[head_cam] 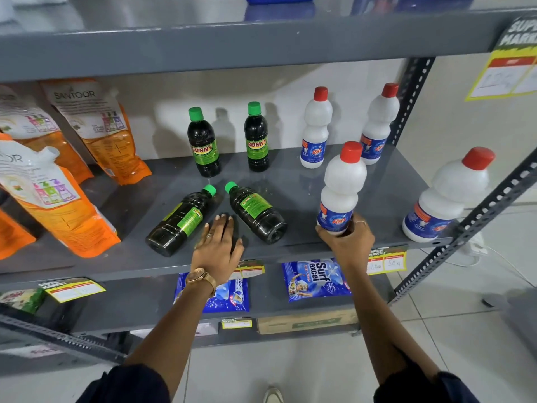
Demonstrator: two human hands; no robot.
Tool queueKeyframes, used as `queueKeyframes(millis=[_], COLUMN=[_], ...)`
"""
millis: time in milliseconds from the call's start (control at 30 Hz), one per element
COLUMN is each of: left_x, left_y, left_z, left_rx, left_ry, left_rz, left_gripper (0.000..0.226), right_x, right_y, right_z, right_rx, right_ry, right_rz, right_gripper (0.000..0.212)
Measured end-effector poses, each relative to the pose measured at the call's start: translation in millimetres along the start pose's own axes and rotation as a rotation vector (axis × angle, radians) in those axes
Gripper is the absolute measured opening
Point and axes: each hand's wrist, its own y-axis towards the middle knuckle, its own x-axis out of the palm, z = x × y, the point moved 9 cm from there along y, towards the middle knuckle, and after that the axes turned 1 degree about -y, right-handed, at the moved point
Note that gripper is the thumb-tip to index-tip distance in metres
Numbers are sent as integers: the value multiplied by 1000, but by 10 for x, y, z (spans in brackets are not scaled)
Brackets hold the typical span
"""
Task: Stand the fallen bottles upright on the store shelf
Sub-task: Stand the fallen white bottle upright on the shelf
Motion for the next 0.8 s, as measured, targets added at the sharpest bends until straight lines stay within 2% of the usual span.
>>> queueKeyframes(millis=[567,667,733,800], left_x=[43,57,38,-116], left_y=[18,17,-13,-92], left_z=[7,8,26,73], left_rx=[1,-13,-24,19], left_ry=[-2,-22,-77,-161], left_rz=[-20,-58,-97,-47], left_gripper=[74,75,72,72], right_x=[-127,-132,-186,-293], right_y=[-196,-197,-286,-525], right_z=[87,90,99,99], right_rx=[-64,-41,-1,42], right_ry=[-40,-27,21,106], right_rz=[-6,-22,-10,66], right_gripper=[68,74,87,88])
